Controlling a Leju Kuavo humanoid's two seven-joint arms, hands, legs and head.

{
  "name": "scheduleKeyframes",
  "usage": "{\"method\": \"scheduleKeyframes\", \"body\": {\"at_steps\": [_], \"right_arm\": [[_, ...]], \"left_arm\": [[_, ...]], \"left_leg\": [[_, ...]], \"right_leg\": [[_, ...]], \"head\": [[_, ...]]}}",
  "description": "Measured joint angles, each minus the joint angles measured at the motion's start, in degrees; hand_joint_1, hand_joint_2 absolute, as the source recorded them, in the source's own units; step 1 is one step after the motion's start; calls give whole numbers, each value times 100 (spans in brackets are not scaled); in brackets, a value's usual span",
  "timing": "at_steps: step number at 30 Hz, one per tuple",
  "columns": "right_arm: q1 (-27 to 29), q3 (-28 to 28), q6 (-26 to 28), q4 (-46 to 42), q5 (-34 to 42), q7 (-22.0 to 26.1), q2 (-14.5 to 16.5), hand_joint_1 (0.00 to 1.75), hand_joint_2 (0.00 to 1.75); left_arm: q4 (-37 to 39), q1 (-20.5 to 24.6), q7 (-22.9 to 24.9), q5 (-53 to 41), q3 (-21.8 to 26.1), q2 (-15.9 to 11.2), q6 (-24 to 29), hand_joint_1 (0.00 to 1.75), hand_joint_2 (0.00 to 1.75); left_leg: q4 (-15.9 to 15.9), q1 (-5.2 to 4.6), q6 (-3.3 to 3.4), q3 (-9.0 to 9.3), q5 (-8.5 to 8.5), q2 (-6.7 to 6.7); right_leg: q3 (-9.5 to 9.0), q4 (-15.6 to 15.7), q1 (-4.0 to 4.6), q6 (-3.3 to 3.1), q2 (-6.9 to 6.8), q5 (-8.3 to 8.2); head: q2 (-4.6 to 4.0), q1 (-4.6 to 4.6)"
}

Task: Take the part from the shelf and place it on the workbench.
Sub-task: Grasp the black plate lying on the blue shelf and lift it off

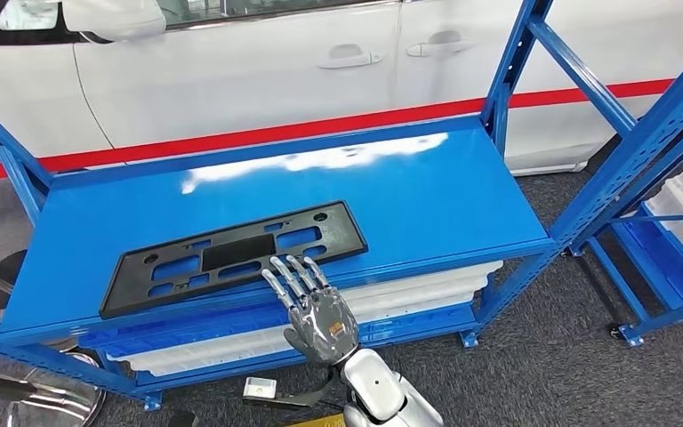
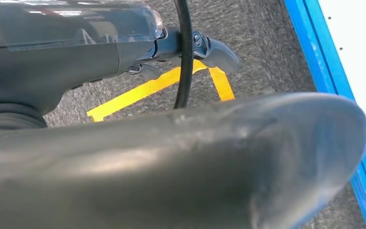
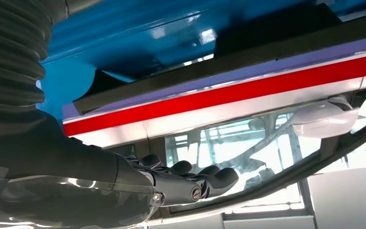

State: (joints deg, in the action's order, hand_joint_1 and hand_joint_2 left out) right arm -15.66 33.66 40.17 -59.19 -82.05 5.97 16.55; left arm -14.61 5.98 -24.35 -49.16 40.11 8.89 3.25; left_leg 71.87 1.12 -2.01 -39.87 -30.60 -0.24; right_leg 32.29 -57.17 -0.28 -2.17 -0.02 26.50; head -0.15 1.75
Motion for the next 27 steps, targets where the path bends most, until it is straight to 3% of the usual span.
{"method": "scheduleKeyframes", "body": {"at_steps": [2, 3, 5, 9, 10, 13, 14, 15, 17, 19, 20, 24, 25, 27], "right_arm": [[-2, 0, 0, 14, -1, -2, 2, 0, 175], [-8, 0, 0, 20, -1, -5, 3, 0, 175], [-20, 0, 0, 31, -2, -12, 4, 0, 175], [-37, 0, 0, 34, -6, -15, 10, 0, 175], [-43, 0, 0, 36, -7, -20, 10, 0, 175], [-38, 0, 0, 63, -7, -54, -5, 0, 175], [-33, 0, 0, 78, -5, -62, -13, 0, 131], [-33, 0, -2, 92, 21, -66, -18, 0, 87], [-68, 1, -62, 163, 236, -58, -19, 0, 0], [-145, 11, -285, 290, 695, 26, -13, 0, 0], [-181, 24, -454, 344, 931, 82, -14, 0, 0], [-308, 214, -985, 444, 1207, 61, -23, 0, 0], [-342, 275, -1026, 461, 1201, 32, -22, 0, 0], [-387, 367, -1083, 492, 1207, -7, -25, 0, 0]], "left_arm": [[1, 0, -1, 0, 6, -10, 1, 0, 0], [2, 5, -2, 1, 9, -13, 1, 0, 0], [4, 7, -1, 2, 15, -14, 1, 0, 0], [5, 0, -2, 2, 20, -14, 1, 0, 0], [5, 7, -2, 2, 21, -15, 1, 0, 0], [5, 19, 5, -1, 23, -19, 1, 0, 0], [6, 15, 10, -2, 25, -20, 1, 0, 0], [7, 9, 13, -3, 27, -20, 1, 0, 0], [8, 2, 3, -11, 28, -17, 1, 0, 0], [10, 14, -38, -36, 28, -13, -5, 0, 0], [11, 18, -62, -55, 28, -12, -11, 0, 0], [12, 39, -91, -115, 31, -20, -24, 0, 0], [12, 48, -91, -121, 31, -22, -25, 0, 0], [12, 50, -90, -125, 31, -22, -30, 0, 0]], "left_leg": [[-706, 9, 11, 304, 413, 6], [-1035, 1, 30, 453, 531, 6], [-1307, -24, 93, 574, 551, 0], [-1384, -5, 240, 624, 544, -5], [-1407, 8, 276, 648, 543, -3], [-1412, 0, 335, 686, 502, -1], [-1411, -1, 338, 705, 485, -4], [-1409, -1, 334, 732, 465, -10], [-1403, -1, 306, 804, 414, -23], [-1387, -19, 249, 830, 365, -30], [-1387, -24, 214, 825, 350, -31], [-1309, -6, 72, 812, 248, -22], [-1116, -3, 46, 732, 134, -16], [-414, 8, 7, 381, -192, -9]], "right_leg": [[-47, -34, -3, 36, 6, 64], [-58, -59, 6, 64, 7, 97], [-51, -85, 24, 121, 5, 132], [9, -236, 18, 226, 3, 262], [129, -482, 12, 251, 3, 389], [749, -1545, -12, 290, 4, 759], [873, -1688, -18, 294, 3, 727], [885, -1609, -22, 290, 3, 580], [634, -920, -26, 251, 3, 102], [375, -296, -2, 202, 4, -161], [330, -175, 13, 183, 8, -171], [262, -83, -1, 85, -11, -143], [231, -55, -12, 55, -40, -140], [190, -45, 2, 2, -115, -109]], "head": [[0, 0], [0, 0], [0, -1], [0, -2], [0, -3], [0, -3], [0, -3], [0, -3], [0, -3], [0, -2], [0, -2], [0, -2], [0, -2], [0, -1]]}}
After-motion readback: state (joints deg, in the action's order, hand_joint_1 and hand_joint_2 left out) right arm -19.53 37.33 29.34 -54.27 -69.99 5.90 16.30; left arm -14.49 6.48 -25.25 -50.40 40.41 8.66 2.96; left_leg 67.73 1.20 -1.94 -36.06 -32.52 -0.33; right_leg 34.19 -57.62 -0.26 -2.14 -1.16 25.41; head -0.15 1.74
